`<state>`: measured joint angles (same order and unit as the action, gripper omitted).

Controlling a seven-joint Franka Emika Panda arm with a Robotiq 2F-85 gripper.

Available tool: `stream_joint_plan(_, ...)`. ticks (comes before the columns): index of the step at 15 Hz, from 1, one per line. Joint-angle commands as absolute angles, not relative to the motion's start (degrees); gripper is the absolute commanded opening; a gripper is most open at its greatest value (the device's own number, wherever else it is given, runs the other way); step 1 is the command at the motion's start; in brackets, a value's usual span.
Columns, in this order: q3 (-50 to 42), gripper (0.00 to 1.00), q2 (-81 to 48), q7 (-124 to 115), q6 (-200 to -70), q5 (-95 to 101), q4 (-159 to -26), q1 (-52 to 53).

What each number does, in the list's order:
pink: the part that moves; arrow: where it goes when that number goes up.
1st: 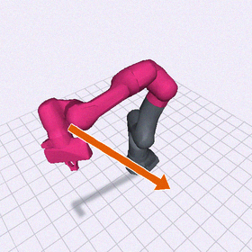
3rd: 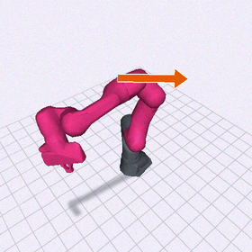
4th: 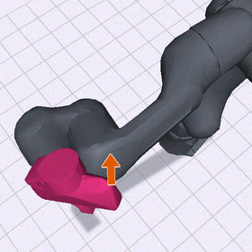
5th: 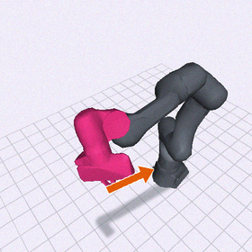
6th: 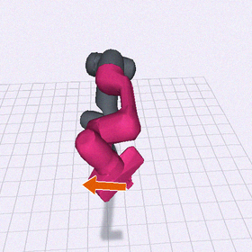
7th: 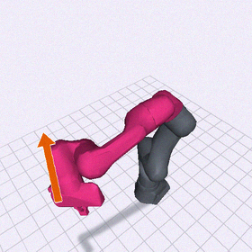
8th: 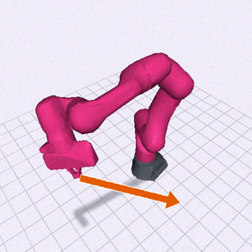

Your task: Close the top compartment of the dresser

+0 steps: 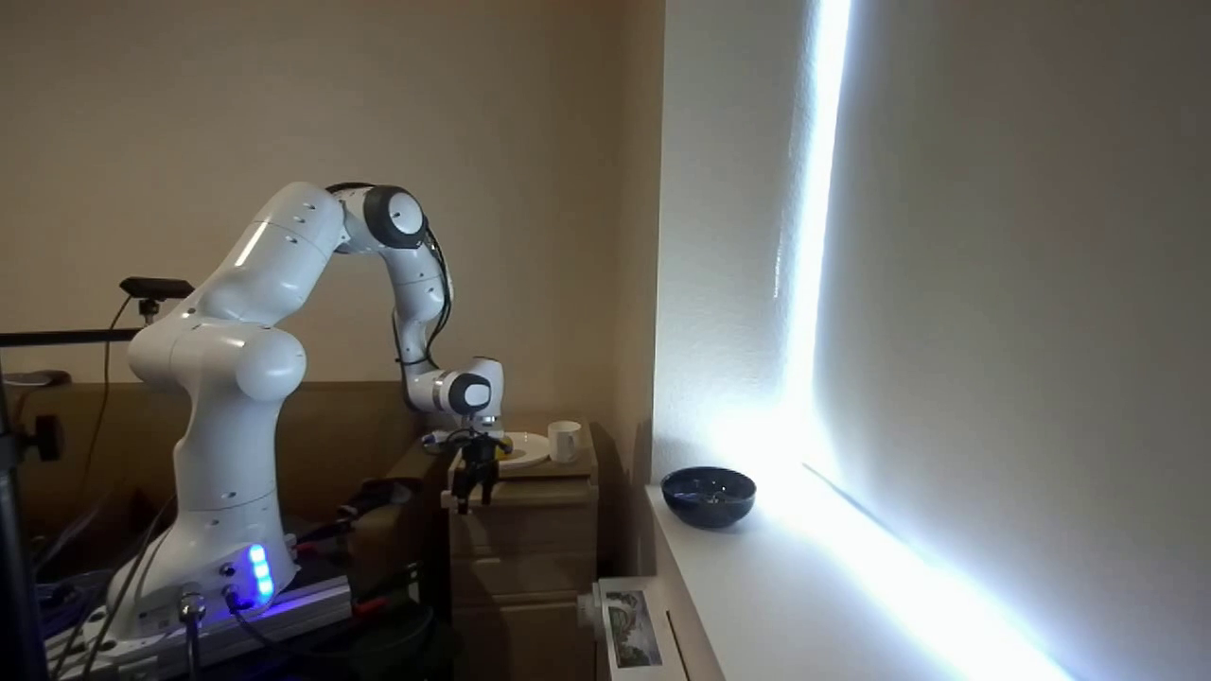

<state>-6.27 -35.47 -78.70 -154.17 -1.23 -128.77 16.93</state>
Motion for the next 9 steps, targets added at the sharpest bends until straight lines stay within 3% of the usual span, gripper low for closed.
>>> stream_joint_plan(1, -5.71, 1.00, -35.51, -78.02, -154.00, -1.99, -128.38, 16.15)
stream_joint_plan(9, -4.25, 1.00, -44.23, -84.98, -161.09, -9.56, -121.67, 14.71)
